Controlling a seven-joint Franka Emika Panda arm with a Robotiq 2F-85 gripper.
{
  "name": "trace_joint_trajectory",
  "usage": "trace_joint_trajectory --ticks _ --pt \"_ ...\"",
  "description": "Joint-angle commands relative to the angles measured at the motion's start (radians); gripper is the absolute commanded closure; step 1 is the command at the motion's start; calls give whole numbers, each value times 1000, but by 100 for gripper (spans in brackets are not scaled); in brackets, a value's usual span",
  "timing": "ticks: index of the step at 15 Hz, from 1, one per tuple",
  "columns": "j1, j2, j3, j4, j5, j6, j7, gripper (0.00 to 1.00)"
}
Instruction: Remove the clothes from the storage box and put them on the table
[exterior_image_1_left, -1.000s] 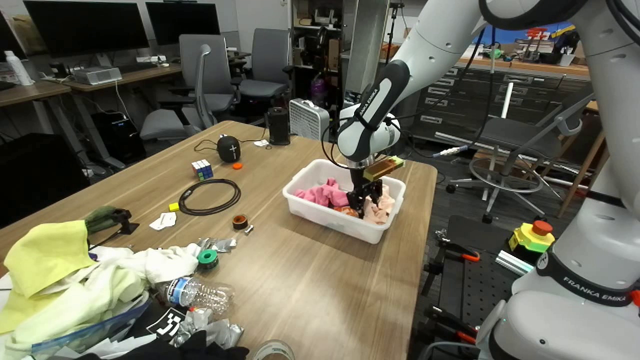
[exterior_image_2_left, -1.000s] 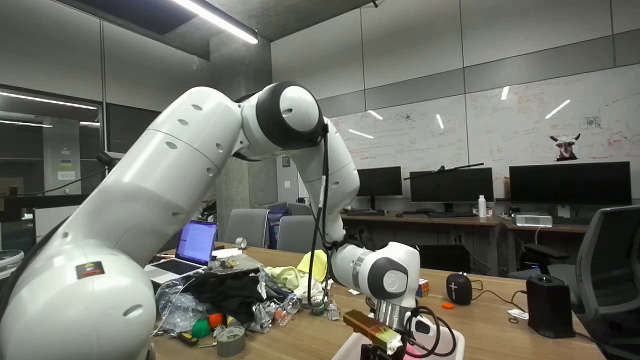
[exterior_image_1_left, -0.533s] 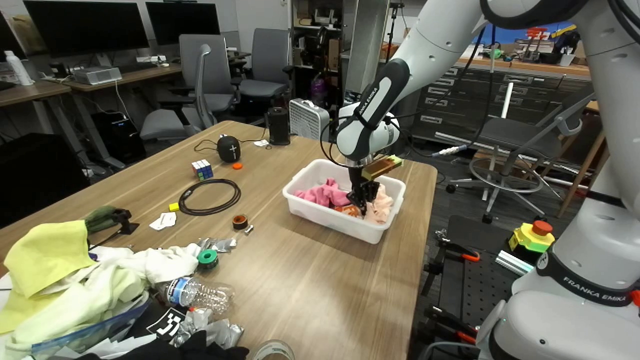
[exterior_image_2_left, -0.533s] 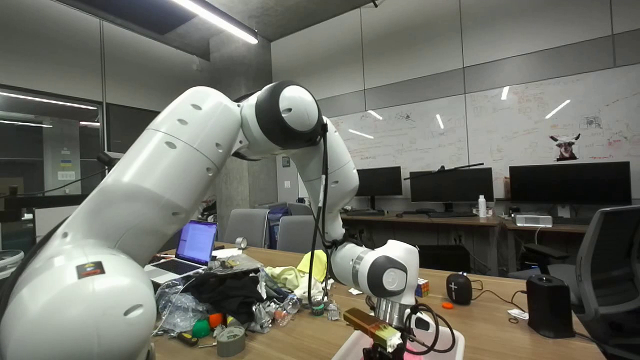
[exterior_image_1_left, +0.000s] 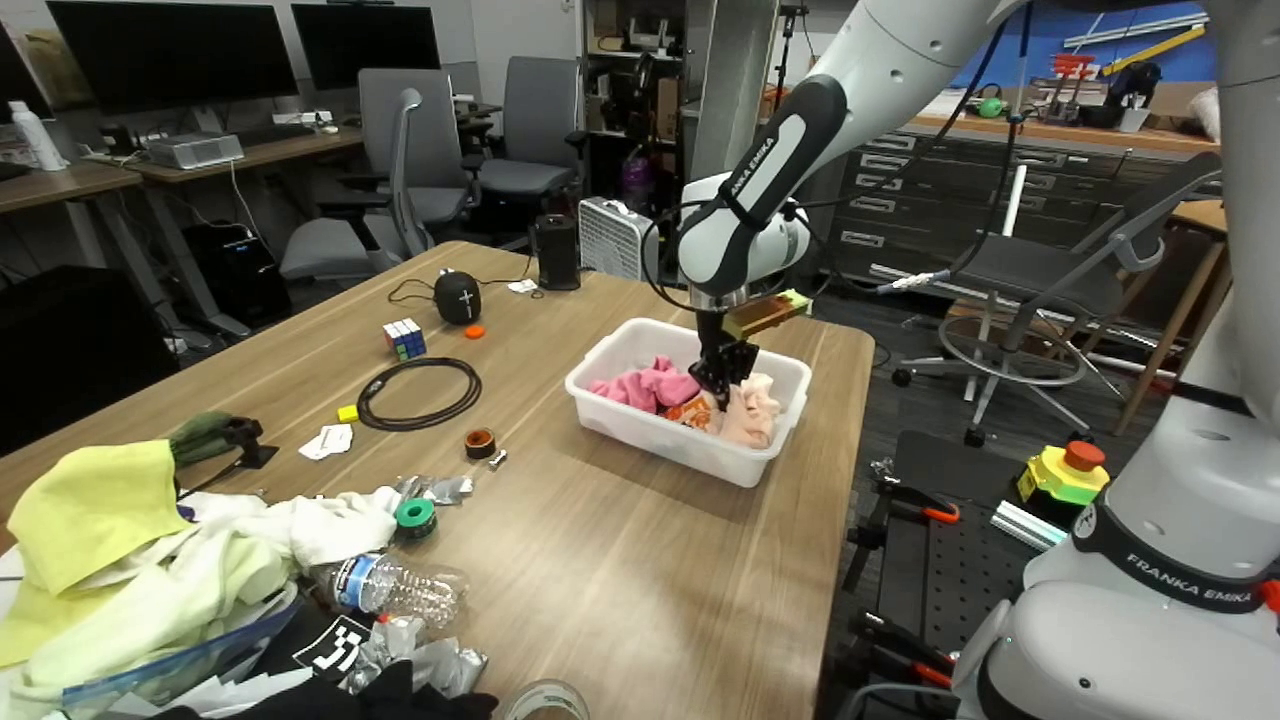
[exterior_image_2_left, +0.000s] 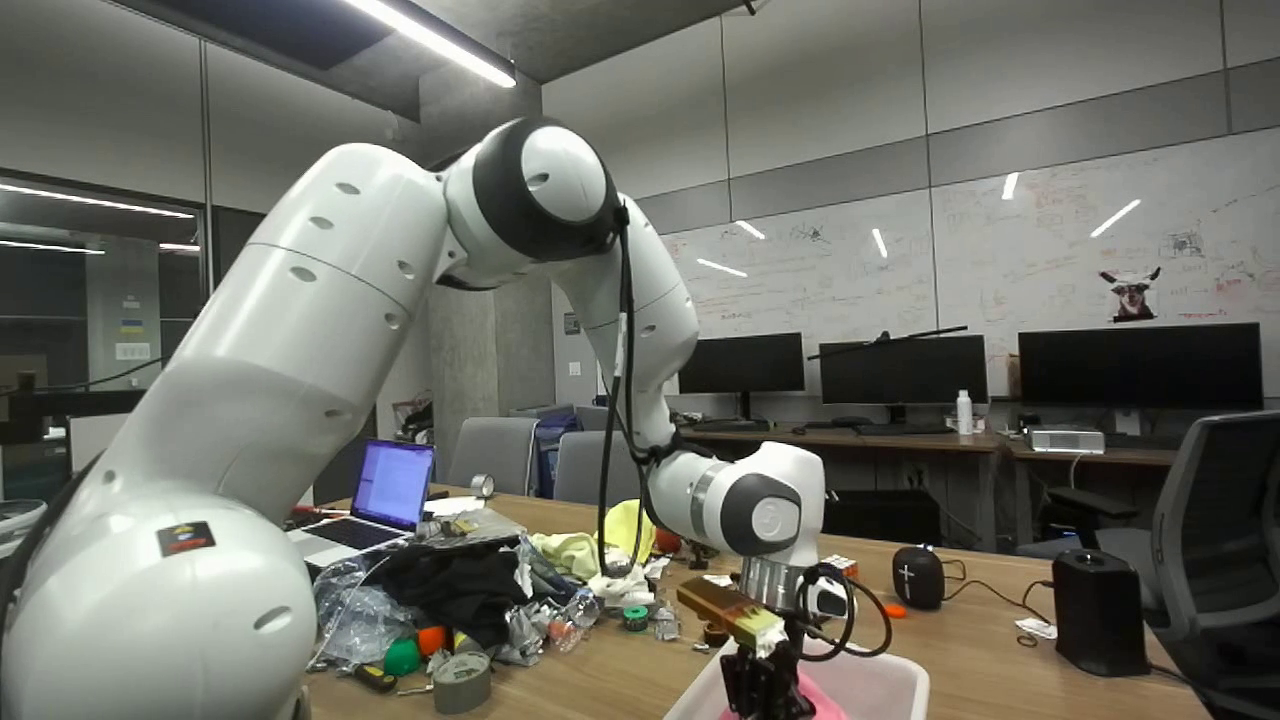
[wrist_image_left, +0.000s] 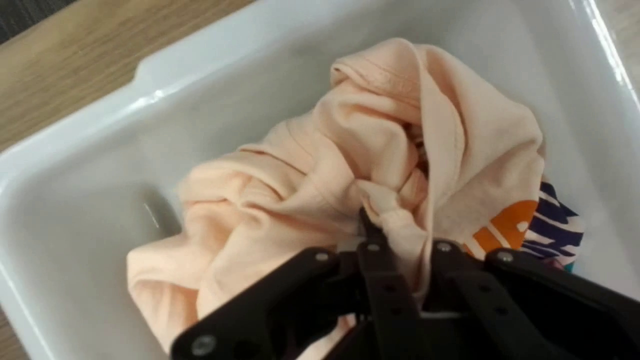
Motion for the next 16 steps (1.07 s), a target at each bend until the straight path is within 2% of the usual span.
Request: trace_joint_trajectory --ticks 1,4,9,16 --pt "30 -167 -17 -133 -21 44 44 91" --pt "51 -295 -22 -215 -50 64 75 91" --pt "70 -514 -9 -313 -167 73 181 91" --pt "48 -791 79 -384 -287 33 294 91"
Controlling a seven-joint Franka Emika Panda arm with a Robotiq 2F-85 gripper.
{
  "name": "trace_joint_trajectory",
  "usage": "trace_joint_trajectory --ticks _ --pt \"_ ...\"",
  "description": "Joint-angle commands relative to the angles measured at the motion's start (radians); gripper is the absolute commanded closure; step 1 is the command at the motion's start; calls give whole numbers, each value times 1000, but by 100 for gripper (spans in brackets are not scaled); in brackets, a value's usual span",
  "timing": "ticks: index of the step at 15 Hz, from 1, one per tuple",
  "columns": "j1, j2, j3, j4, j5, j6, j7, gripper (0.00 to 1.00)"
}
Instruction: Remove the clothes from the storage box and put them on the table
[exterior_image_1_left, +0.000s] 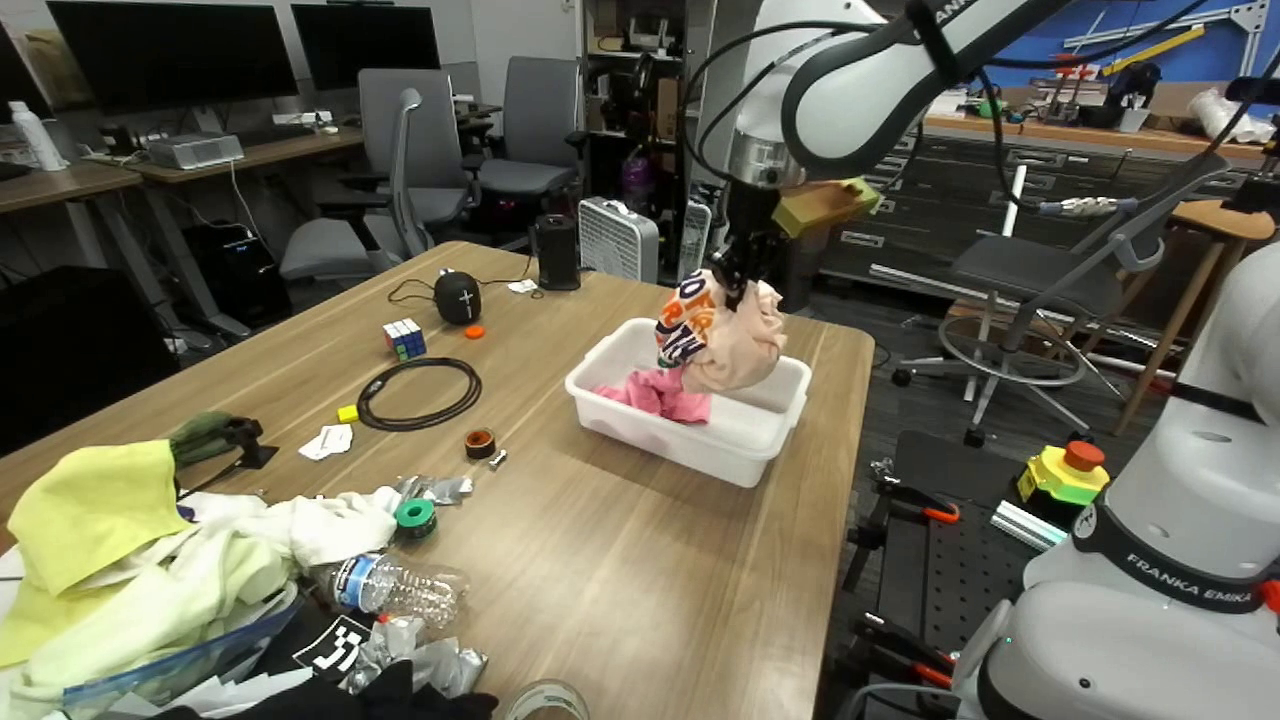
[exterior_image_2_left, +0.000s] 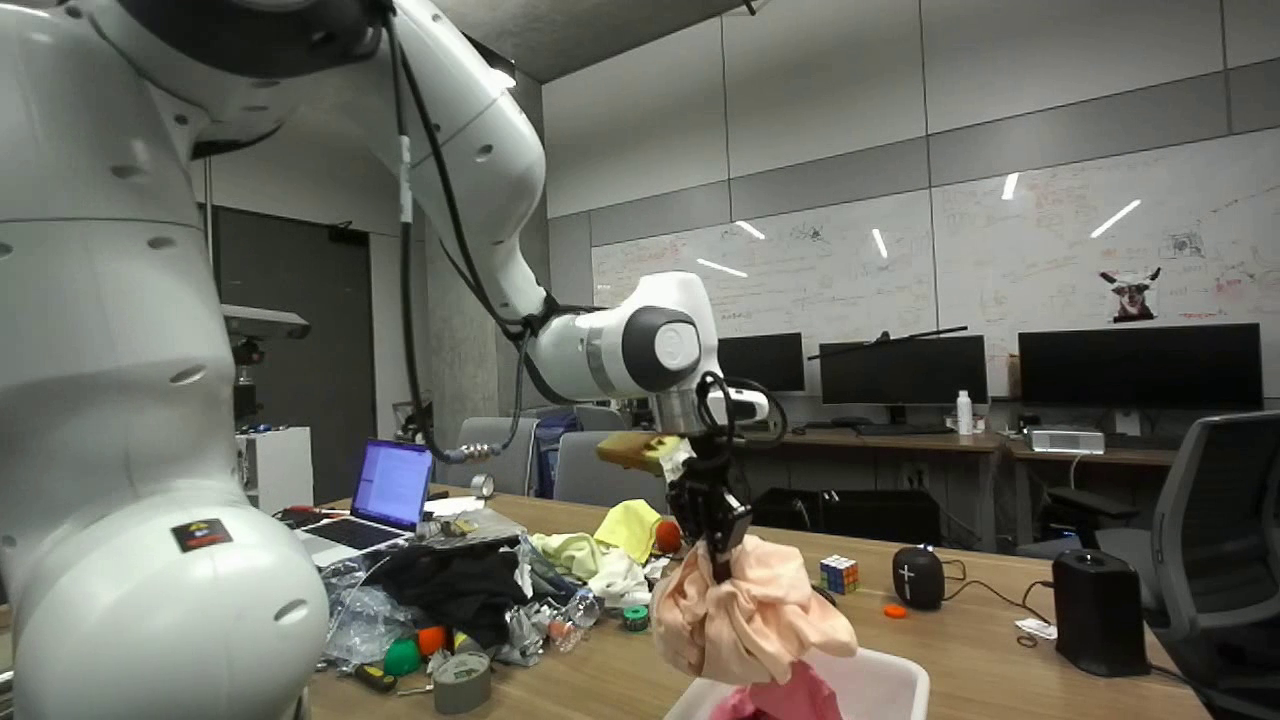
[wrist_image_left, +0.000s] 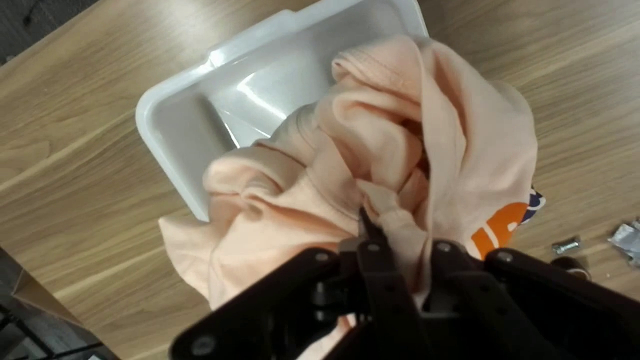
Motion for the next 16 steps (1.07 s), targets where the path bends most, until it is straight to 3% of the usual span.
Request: trace_joint_trajectory --ticks 1,7,13,16 --pt "-14 -174 58 -64 -50 -22 54 91" --pt "19 -237 179 -44 -39 -101 53 91" --pt "115 -155 341 18 -62 -154 58 91" --pt "167 -109 386 50 -64 -162 43 91"
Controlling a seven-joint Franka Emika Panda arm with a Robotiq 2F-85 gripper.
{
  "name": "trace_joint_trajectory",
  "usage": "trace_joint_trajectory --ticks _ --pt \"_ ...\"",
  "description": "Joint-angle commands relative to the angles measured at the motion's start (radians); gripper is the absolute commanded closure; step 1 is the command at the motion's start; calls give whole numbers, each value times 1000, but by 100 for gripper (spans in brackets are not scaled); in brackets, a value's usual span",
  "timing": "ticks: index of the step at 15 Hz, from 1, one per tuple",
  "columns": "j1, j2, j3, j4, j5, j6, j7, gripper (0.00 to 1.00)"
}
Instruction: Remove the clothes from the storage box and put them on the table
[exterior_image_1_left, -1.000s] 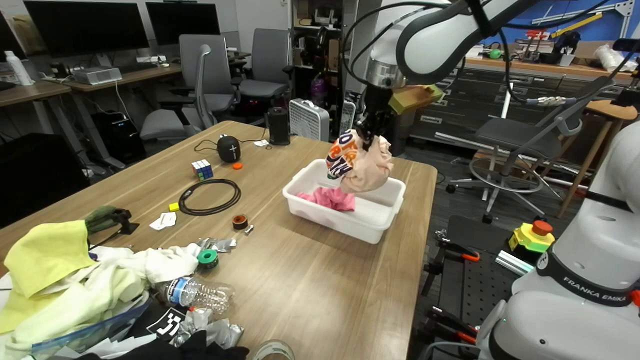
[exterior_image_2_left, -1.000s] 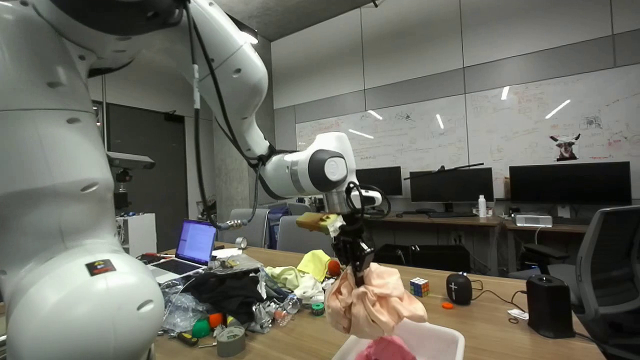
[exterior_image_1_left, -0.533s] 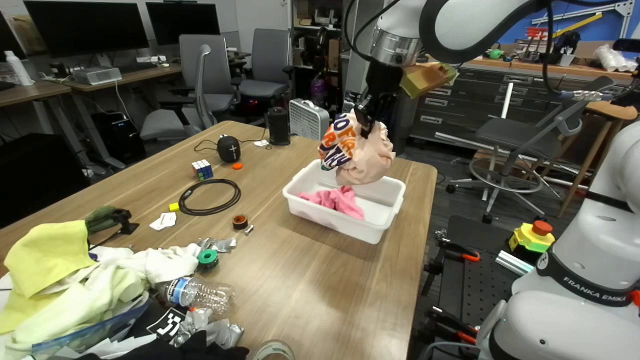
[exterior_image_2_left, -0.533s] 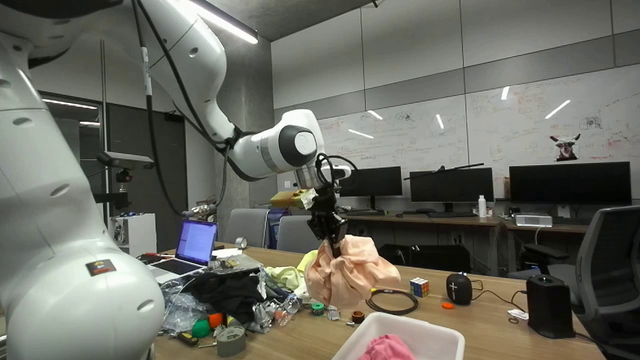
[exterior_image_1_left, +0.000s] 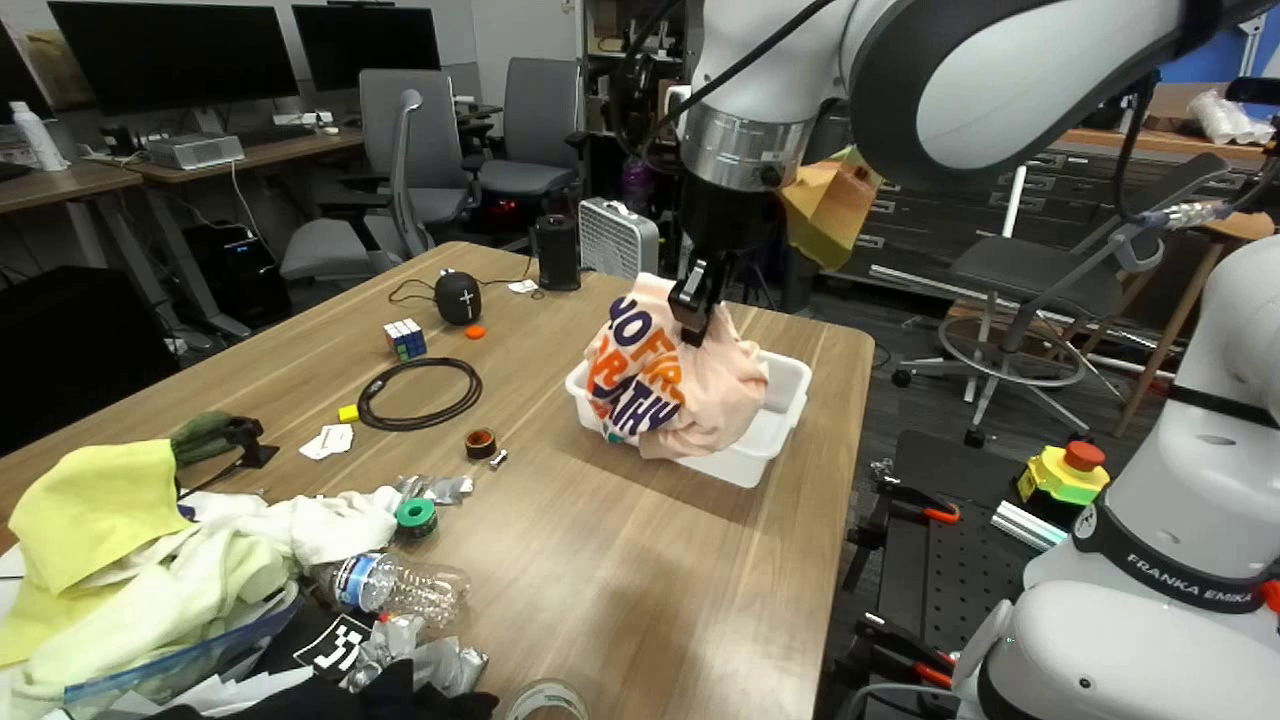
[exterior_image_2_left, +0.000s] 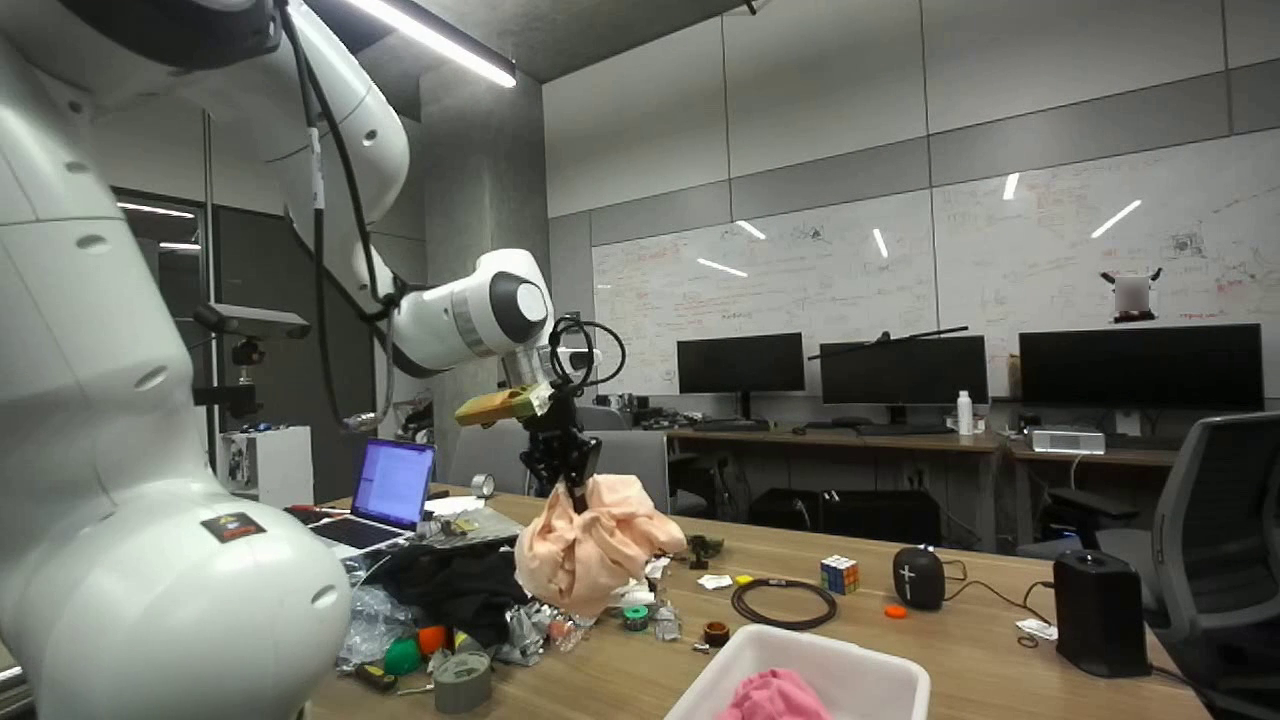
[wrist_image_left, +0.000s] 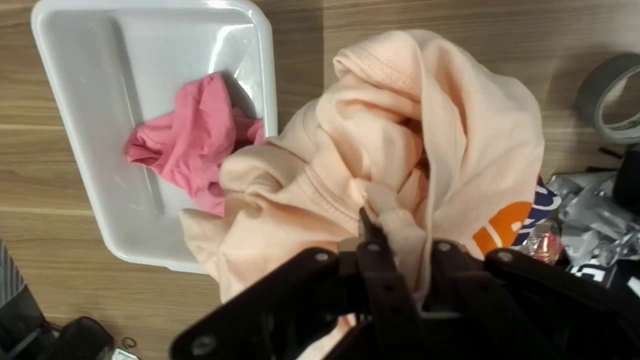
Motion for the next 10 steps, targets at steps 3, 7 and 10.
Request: trace_joint_trajectory --ticks 3,7,10 --pt "84 100 47 83 -22 -13 -17 91" --pt "132 157 65 105 -37 -23 -28 91" --pt "155 187 69 113 -65 -35 -38 62"
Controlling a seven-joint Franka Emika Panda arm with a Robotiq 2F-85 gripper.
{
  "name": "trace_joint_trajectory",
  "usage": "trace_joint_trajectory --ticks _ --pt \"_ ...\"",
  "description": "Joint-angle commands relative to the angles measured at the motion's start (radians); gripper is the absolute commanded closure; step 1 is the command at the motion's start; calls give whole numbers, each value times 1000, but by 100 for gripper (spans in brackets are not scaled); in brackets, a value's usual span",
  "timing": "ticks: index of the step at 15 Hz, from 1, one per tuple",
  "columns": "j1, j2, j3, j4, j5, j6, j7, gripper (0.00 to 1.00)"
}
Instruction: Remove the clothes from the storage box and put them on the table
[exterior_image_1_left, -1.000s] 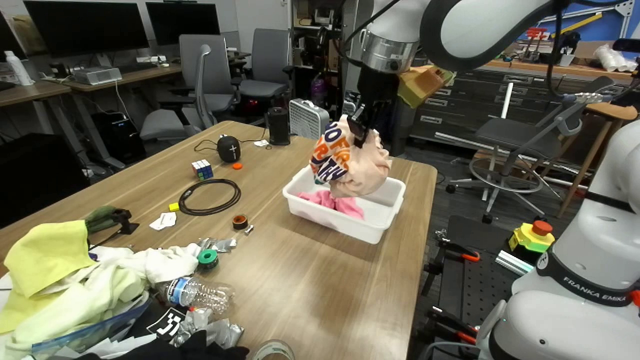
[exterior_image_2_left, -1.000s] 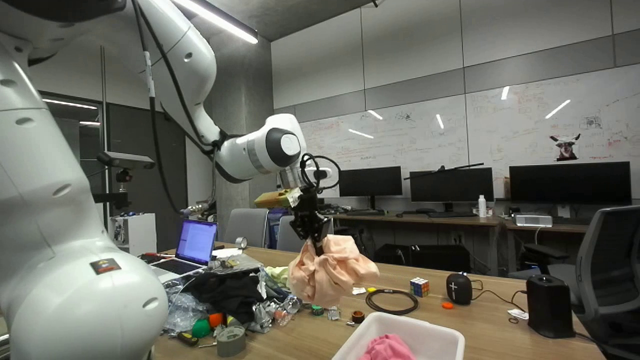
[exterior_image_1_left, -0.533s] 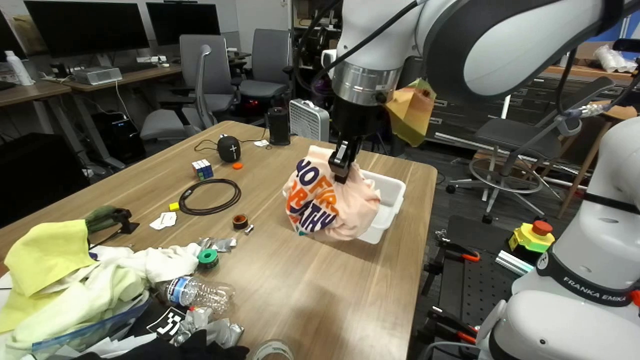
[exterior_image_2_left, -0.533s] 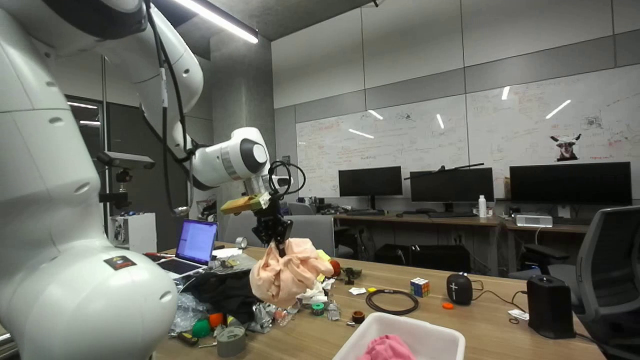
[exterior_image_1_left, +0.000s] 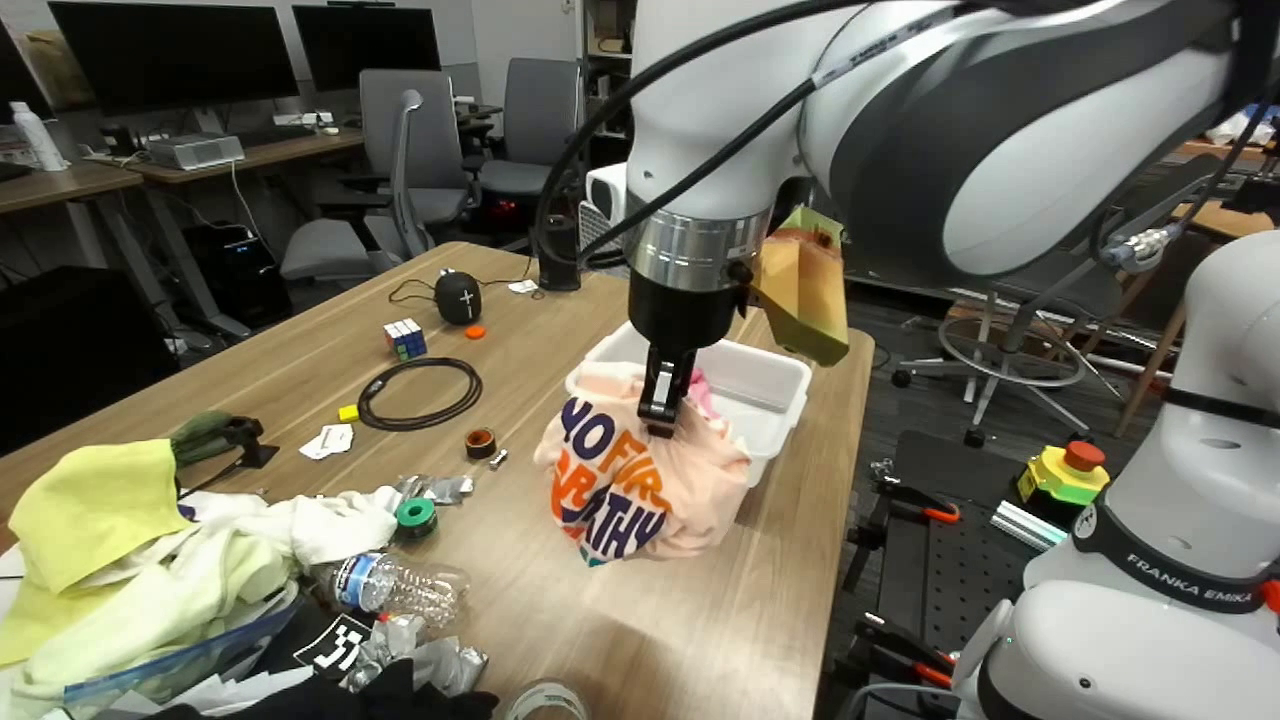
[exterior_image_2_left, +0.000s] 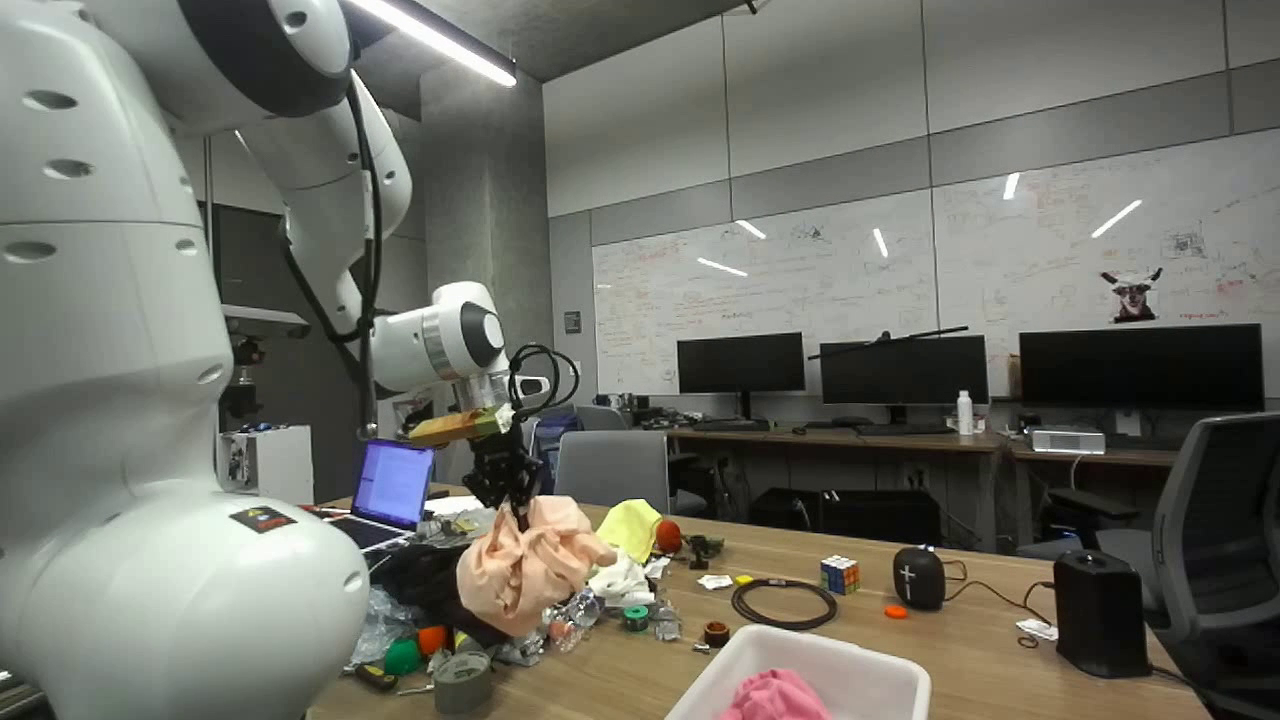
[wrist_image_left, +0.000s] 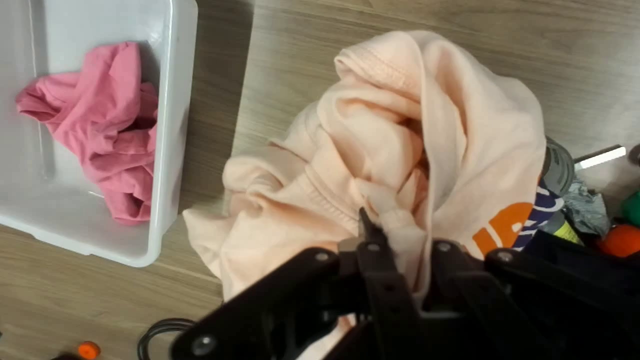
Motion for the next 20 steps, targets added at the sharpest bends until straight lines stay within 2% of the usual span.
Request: trace_joint_trajectory --ticks 1,7,9,11,20 --pt "25 44 -1 42 -50 -33 -20 62" --pt "27 55 -22 39 -70 -35 -39 19" --pt "9 52 -49 49 -65 -37 -59 3" --pt "-9 42 -84 46 -54 -29 -69 0" --pt "-152 37 -278 122 -8 -11 -113 0"
